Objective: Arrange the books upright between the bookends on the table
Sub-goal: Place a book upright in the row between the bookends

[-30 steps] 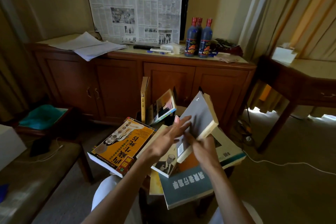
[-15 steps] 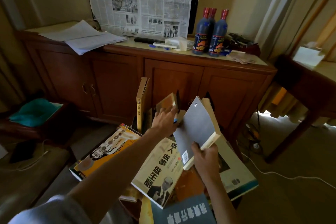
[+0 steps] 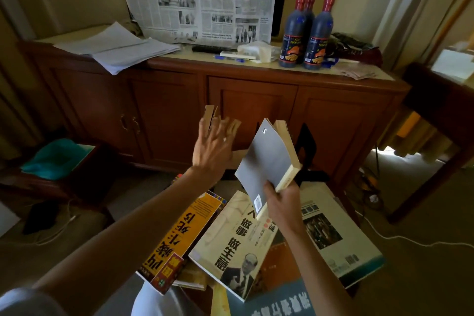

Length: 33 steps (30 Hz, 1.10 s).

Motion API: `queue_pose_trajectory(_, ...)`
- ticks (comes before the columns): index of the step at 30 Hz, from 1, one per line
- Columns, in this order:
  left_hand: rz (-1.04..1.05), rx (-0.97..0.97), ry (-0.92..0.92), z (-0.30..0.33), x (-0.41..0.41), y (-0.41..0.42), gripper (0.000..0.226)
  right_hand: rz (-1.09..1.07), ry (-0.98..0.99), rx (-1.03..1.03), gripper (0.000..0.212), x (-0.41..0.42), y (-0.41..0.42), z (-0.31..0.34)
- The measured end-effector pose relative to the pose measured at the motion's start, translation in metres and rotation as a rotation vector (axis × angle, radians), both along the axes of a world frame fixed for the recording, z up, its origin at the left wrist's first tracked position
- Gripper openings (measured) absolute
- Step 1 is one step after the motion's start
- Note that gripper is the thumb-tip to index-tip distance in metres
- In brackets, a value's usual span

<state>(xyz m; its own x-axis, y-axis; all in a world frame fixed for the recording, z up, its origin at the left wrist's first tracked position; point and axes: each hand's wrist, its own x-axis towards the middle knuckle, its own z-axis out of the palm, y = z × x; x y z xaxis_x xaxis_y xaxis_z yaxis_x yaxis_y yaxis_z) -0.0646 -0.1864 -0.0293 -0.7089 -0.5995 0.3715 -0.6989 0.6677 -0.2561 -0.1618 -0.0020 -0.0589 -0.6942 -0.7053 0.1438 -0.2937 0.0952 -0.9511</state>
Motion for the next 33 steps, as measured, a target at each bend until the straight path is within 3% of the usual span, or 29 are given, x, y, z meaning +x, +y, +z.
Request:
queue_pose_trajectory(6,-0.039,0.218,0.061,0.003,0.039,-0.025,0.073,0.045,0.091,0.067,0.029,0.004,-0.065,0.008)
queue_pose_trajectory(9,-0.153,0.347,0.210,-0.004,0.045,-0.032,0.075,0.115,0.055,0.105,0.015,0.012,-0.104,0.003)
queue_pose_trajectory(10,-0.184,0.355,0.216,-0.006,0.046,-0.034,0.079,0.130,0.031,0.117,0.022,0.015,-0.117,-0.002)
queue_pose_trajectory(15,-0.221,0.198,0.018,-0.009,0.048,-0.053,0.091,0.373,0.035,0.229,0.052,0.024,-0.156,-0.030)
queue_pose_trajectory(18,-0.226,0.202,0.080,-0.009,0.056,-0.060,0.084,0.512,0.076,0.437,0.065,0.021,-0.156,-0.045)
queue_pose_trajectory(24,-0.278,0.245,0.164,-0.009,0.059,-0.063,0.072,0.579,0.207,0.601,0.056,0.010,-0.160,-0.055)
queue_pose_trajectory(29,-0.303,0.190,0.119,-0.007,0.060,-0.062,0.065,0.561,0.317,0.558,0.069,0.012,-0.159,-0.053)
queue_pose_trajectory(33,-0.276,0.231,0.134,0.002,0.061,-0.050,0.068,0.539,0.308,0.574,0.059,0.015,-0.154,-0.047)
